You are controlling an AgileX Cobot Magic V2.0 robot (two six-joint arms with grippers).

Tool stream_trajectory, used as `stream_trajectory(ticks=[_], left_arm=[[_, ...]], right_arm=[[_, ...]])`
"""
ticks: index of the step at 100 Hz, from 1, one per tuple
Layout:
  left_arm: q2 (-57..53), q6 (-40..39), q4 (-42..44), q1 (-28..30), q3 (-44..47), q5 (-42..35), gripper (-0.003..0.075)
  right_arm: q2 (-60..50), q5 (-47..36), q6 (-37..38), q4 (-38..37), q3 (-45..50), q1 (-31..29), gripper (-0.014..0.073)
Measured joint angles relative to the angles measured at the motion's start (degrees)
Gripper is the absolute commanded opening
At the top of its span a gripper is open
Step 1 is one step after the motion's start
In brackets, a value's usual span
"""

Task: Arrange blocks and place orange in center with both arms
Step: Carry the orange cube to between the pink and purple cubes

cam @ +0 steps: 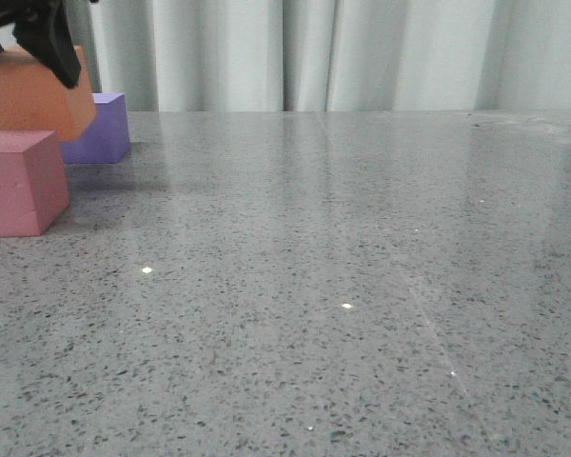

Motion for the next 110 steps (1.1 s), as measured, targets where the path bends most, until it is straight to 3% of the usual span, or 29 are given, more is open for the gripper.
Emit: stream_trajectory(ticks=[61, 86, 101, 110], left_arm=[[5.63, 1.10, -0.22, 0.00, 0.12, -1.56, 0.0155], [6.11, 1.89, -0.22, 0.00, 0.12, -1.46, 0.0286], [6.87, 2.01, -0.22, 0.00, 0.12, -1.46, 0.0326], [6.91, 2.14, -0.22, 0.00, 0.02, -1.46, 0.0414]], right_arm=[[-0.09, 0.00, 0.00, 0.00, 0.00, 0.00, -0.0067], [-0.09, 0.00, 0.00, 0.00, 0.00, 0.00, -0.0067], [-0.09, 0.00, 0.00, 0.00, 0.00, 0.00, -0.0067], [-0.09, 0.00, 0.00, 0.00, 0.00, 0.00, -0.0067]])
